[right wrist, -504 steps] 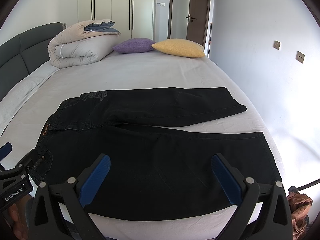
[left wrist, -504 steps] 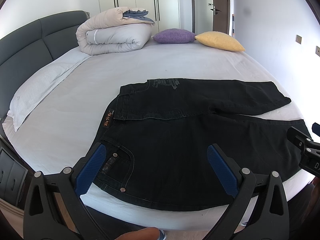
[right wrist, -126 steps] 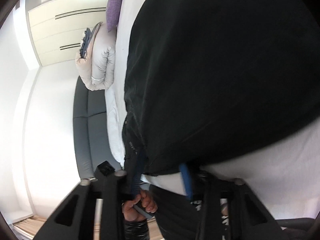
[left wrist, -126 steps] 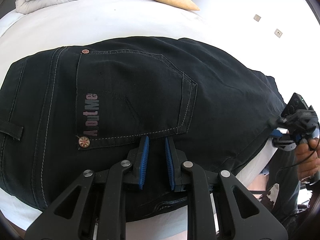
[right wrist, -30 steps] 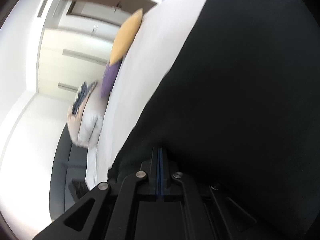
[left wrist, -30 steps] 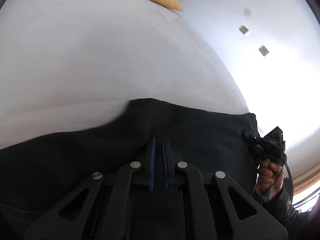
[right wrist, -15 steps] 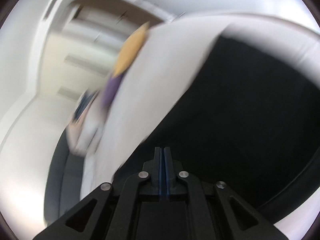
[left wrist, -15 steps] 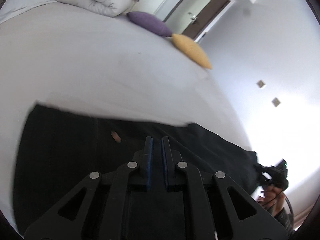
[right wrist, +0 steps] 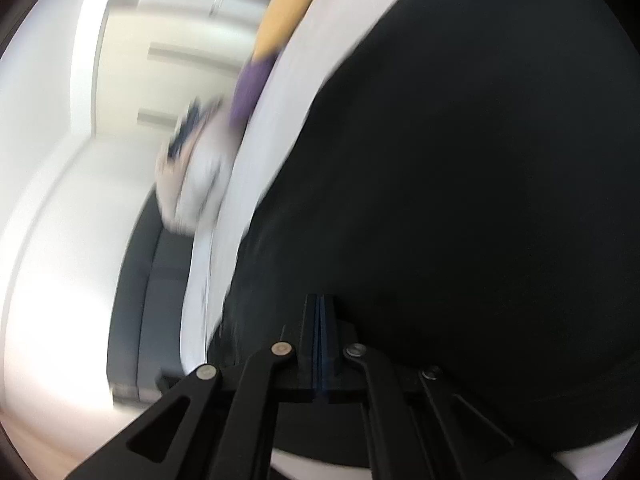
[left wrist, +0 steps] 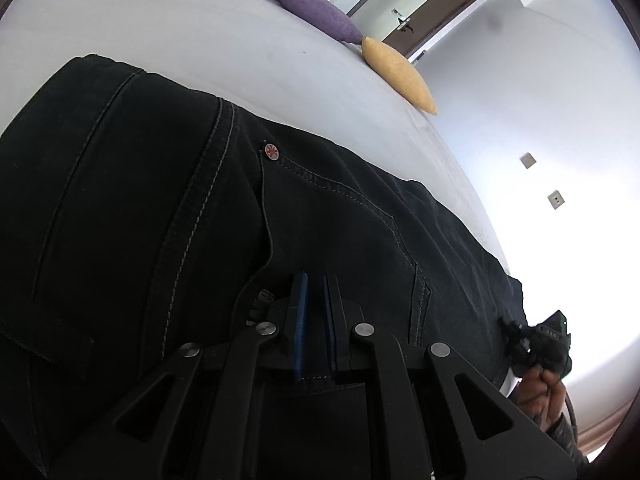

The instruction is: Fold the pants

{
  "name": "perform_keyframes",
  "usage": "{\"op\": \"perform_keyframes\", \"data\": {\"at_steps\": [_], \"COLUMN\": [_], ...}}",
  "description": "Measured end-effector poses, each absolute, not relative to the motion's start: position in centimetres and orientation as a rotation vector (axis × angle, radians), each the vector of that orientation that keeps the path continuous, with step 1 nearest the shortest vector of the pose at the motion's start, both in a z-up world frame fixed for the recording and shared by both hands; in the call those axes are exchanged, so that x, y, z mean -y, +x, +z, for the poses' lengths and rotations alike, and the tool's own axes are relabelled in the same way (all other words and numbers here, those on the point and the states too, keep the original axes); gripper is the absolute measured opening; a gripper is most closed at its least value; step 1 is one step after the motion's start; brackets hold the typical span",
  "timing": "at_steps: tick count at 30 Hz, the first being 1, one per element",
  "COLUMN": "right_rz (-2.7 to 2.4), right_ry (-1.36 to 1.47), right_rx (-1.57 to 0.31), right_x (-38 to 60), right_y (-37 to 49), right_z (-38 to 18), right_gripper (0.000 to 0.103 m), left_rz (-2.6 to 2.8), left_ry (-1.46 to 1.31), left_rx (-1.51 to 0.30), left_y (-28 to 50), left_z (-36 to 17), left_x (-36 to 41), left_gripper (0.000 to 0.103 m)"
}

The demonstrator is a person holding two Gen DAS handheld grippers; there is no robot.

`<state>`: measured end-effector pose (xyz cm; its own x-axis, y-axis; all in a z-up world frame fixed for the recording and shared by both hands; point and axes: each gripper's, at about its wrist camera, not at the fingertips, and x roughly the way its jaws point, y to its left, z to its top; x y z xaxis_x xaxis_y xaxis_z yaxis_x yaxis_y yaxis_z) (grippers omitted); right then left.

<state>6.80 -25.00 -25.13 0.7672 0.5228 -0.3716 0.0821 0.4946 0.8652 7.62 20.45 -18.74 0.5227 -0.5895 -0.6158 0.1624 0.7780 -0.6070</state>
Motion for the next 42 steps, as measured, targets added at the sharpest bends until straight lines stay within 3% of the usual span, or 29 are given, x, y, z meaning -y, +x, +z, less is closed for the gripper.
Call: {"op": "perform_keyframes", "data": {"at_steps": [8,10,11,12,14,21,31,35,37,39,42], "right_rz": [-0.078,-0.219,-0.229,-0.226,-0.201,-0.117,-0.067,-0.061,-0.065,-0.067,-0.056], "right_ry": [1.126,1.101,1.124,1.144,1.152,1.223,1.270,1.266,1.259,1.272,1.306], "right_rx": [-0.392,-0.370,-0.332,-0.310,-0.300,-0.381,-0.355,-0.340,-0.352,-0.364,-0.356], "right_x": [41.9,44.0,44.6,45.1,43.8,37.7,37.4,37.6,37.8,38.0,38.5], "right_y": [2.3,-0.4,-1.7,-2.8,-4.0,-0.9,1.1,2.0,2.6,2.8,2.3], "right_z": [-22.7,-21.5,-21.2,-21.1,-20.5,-21.9,-22.1,-22.5,-22.7,-23.1,-24.0], "right_gripper": [0.000,0.025,0.047,0.061,0.067,0.067,0.066,0.052,0.038,0.016,0.010], "left_rz": [-0.468,-0.460,-0.449,-0.430,-0.431,-0.603,-0.657,-0.670,-0.674,-0.681,-0.683], "left_ry": [-0.501,-0.487,-0.472,-0.444,-0.390,-0.427,-0.494,-0.471,-0.479,-0.491,-0.486], "left_rx": [-0.921,-0.920,-0.919,-0.920,-0.910,-0.895,-1.033,-1.040,-1.037,-1.036,-1.039], "left_y": [7.6,7.6,7.6,7.5,7.1,6.4,6.1,6.2,6.1,6.2,6.2], "left_z": [-19.8,-19.5,-19.1,-18.5,-17.2,-14.5,-20.4,-21.5,-22.0,-22.1,-22.3], "left_x": [-17.7,-17.2,-16.9,-16.2,-14.7,-7.1,-1.8,-1.4,-1.1,-1.8,-1.9], "left_gripper": [0.008,0.008,0.008,0.008,0.008,0.008,0.008,0.008,0.008,0.008,0.008]}}
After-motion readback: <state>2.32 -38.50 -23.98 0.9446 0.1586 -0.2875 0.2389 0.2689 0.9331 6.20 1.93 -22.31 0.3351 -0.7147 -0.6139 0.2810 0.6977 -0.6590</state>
